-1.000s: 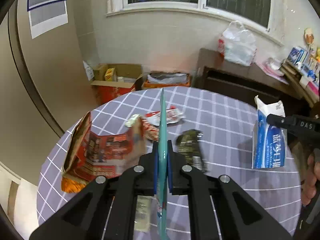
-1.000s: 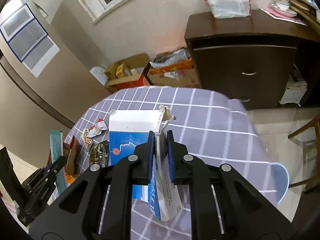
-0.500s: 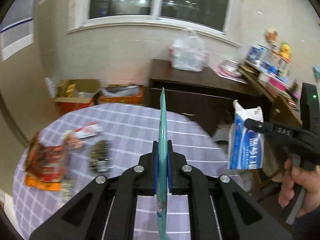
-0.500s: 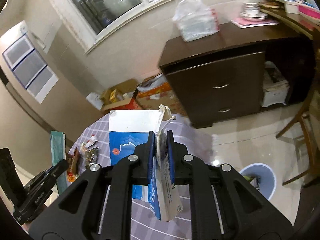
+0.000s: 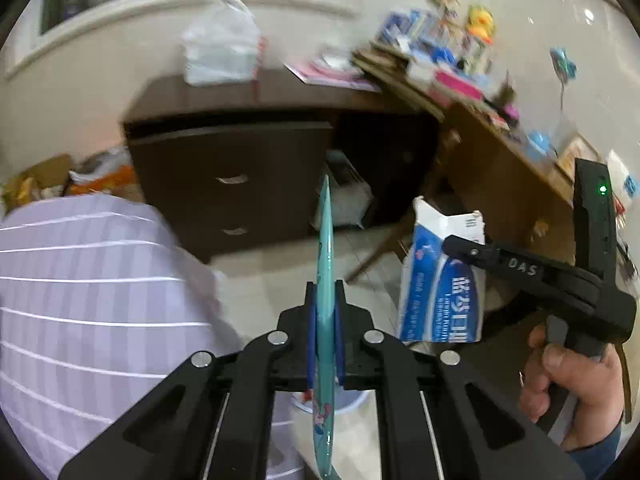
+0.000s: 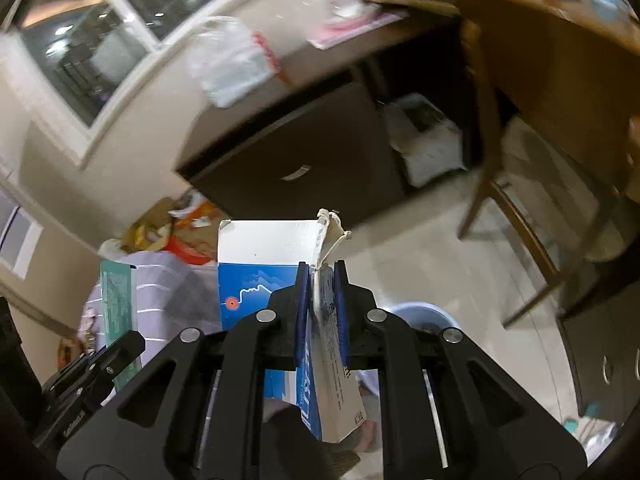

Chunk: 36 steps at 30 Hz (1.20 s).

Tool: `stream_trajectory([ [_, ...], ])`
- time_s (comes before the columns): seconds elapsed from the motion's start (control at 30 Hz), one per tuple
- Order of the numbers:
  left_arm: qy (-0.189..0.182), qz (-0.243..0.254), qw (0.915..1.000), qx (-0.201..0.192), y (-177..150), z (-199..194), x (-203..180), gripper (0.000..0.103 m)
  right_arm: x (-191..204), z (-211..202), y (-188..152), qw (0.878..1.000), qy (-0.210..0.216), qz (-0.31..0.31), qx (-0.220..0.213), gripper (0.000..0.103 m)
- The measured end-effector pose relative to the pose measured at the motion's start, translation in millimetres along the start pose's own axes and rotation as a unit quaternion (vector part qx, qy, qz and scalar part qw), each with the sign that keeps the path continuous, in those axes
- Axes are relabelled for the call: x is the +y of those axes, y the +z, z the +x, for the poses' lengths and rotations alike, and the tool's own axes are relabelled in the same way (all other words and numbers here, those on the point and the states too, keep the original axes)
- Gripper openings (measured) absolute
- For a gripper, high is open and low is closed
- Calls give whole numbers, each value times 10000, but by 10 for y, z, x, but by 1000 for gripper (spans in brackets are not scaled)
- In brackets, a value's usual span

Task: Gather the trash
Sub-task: 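Carry both boxes to the wastebasket and open both tools over it, then move both tools back to the table above the remaining trash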

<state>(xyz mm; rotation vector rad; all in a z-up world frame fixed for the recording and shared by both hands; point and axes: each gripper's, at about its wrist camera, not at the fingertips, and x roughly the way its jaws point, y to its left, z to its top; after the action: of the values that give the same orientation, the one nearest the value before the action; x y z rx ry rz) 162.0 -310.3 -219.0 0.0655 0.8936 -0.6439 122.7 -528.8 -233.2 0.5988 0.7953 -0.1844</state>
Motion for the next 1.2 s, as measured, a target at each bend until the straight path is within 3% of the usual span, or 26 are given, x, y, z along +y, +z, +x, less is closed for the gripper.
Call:
stream_trajectory([
  [0.27,-180,235,9955,905,-149,938,-375,7,-711,532,-205,9966,-347,482,570,13],
  [0.6,-106,347,9873,1545,-198,1598,-453,8,-935,1040,-329,9914,-464,638,1047,14],
  [0.67,-132,341,9860,1630,-176,1653,-449,20,-963,1113,-333,9905,-455,653,1123,15],
  [0.7,-141,334,9856,1652,-164,1676,-437,39,-989,1155,-340,9898,-452,675,1171,16],
  [0.73,-109,303,9862,1623,-151,1681,-421,59,-995,1178,-347,9891,-473,684,1216,23],
  [0.77,-51,276,9870,1585,-147,1674,-413,68,-1017,1200,-361,9886,-472,692,1252,32],
  [0.8,44,227,9882,1512,-133,1657,-395,78,-1041,1214,-370,9882,-496,723,1259,60],
  [0.83,93,182,9891,1457,-117,1644,-378,80,-1061,1213,-376,9882,-528,749,1231,69],
  [0.9,150,150,9889,1470,-89,1653,-376,83,-1079,1209,-379,9880,-564,770,1214,72],
  [1.0,259,211,9895,1409,-55,1589,-377,86,-1109,1187,-374,9867,-671,855,1205,96],
  [1.2,351,311,9924,1134,18,1355,-385,91,-1037,1062,-312,9875,-853,758,1085,97],
])
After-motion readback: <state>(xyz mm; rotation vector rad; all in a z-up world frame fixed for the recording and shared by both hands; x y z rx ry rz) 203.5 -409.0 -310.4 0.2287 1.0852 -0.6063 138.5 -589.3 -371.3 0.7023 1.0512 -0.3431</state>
